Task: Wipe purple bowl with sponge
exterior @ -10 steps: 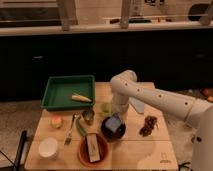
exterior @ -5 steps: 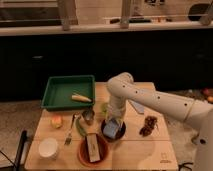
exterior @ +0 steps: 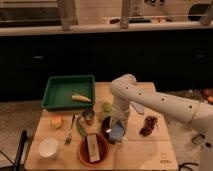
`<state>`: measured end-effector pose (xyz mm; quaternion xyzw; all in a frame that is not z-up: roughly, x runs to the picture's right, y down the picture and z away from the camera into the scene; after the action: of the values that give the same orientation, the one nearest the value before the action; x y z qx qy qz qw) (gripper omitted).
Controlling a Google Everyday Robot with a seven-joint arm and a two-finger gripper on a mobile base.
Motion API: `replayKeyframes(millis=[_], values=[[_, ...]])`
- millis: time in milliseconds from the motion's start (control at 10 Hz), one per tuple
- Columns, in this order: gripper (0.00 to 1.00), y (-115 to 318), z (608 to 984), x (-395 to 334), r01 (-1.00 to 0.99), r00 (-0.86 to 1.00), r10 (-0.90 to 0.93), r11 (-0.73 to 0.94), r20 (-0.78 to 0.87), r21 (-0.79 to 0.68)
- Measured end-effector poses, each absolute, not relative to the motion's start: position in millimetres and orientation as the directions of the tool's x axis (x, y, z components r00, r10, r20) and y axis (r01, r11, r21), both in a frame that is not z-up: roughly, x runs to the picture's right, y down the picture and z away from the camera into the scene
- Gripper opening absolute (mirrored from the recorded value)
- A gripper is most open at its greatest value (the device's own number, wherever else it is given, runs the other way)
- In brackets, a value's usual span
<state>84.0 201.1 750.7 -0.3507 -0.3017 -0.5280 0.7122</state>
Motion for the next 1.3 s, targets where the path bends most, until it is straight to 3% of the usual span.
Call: replayKeyframes(millis=[800,1300], values=[[0.02,179.5,774.8,50.1,0.984,0.166,-0.585,0.157,0.794,-0.090],[0.02,217.3,740.2,35.0,0.996,0.033,-0.562,0.086,0.827,0.018]])
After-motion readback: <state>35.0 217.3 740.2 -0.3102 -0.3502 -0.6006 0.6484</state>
